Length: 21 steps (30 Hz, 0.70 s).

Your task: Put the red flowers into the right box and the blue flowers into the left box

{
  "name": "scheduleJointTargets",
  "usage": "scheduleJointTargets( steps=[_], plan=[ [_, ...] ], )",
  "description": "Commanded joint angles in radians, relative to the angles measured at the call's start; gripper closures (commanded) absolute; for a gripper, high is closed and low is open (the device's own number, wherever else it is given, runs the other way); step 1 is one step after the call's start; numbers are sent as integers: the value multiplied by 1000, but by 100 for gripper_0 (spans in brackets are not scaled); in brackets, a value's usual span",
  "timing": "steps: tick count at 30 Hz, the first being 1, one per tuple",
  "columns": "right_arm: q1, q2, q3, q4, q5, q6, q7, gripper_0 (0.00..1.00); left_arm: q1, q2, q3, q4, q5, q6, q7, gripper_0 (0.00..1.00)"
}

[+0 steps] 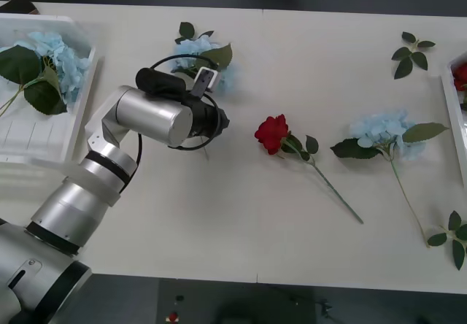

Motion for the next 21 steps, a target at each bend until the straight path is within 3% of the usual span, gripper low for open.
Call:
scheduleJointTargets(
  steps=[1, 5, 6, 15, 21],
  plan=[
    [-29, -30, -5, -13, -3, -8, -29, 0, -23, -8, -13, 36, -16, -55, 56, 61],
    [-21, -30, -4, -21, -39, -6, -23, 0, -23, -8, -17, 55, -21, -66, 55, 68],
    [-15, -30, -5, -31, -62, -8, -22, 0, -23, -8, -16, 58, -24, -66, 56, 99],
    [20, -30, -7, -160, -335, 66, 24, 0, -5, 6, -16, 41, -3, -64, 46, 100],
    [46, -14, -10, -295, -406, 69, 163, 0, 128, 101, -17, -166, 34, -10, 26, 100]
  ],
)
